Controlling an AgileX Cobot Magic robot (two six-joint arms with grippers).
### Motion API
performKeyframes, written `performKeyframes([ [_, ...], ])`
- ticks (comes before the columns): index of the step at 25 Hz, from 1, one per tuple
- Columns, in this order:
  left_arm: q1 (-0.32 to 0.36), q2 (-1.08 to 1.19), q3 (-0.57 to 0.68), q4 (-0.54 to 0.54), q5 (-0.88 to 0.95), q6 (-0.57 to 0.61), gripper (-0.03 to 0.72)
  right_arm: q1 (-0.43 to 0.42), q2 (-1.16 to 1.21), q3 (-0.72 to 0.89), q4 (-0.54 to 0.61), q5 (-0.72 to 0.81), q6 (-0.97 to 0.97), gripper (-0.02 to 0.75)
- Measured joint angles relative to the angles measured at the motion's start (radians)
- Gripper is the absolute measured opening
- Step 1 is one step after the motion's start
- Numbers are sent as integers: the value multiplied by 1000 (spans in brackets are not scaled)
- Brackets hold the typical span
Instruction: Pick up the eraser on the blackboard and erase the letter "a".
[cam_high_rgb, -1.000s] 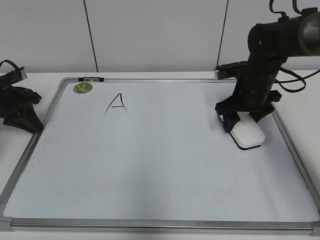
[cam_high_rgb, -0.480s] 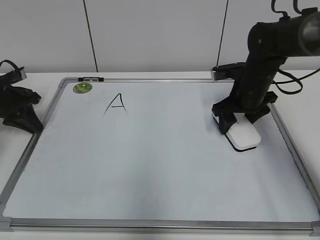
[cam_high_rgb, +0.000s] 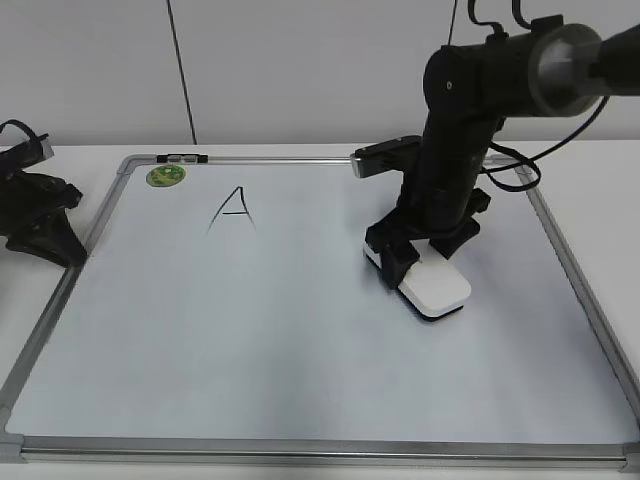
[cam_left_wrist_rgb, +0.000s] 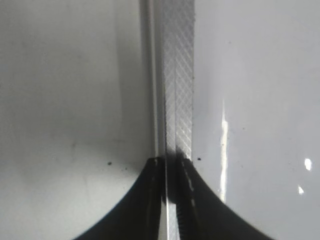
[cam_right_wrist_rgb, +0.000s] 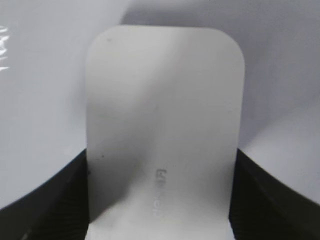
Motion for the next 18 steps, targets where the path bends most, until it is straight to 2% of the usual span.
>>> performKeyframes([
  [4, 0, 0, 0, 0, 0, 0, 45, 2, -29, -83, 2, 77, 0, 536],
  [9, 0, 2, 0, 0, 0, 0, 45, 2, -133, -108, -8, 149, 0, 536],
  [14, 0, 2, 0, 0, 0, 0, 46, -17, -231, -98, -15, 158, 29, 536],
  [18, 0, 2, 0, 0, 0, 0, 46, -71, -314, -21, -29, 158, 44, 536],
])
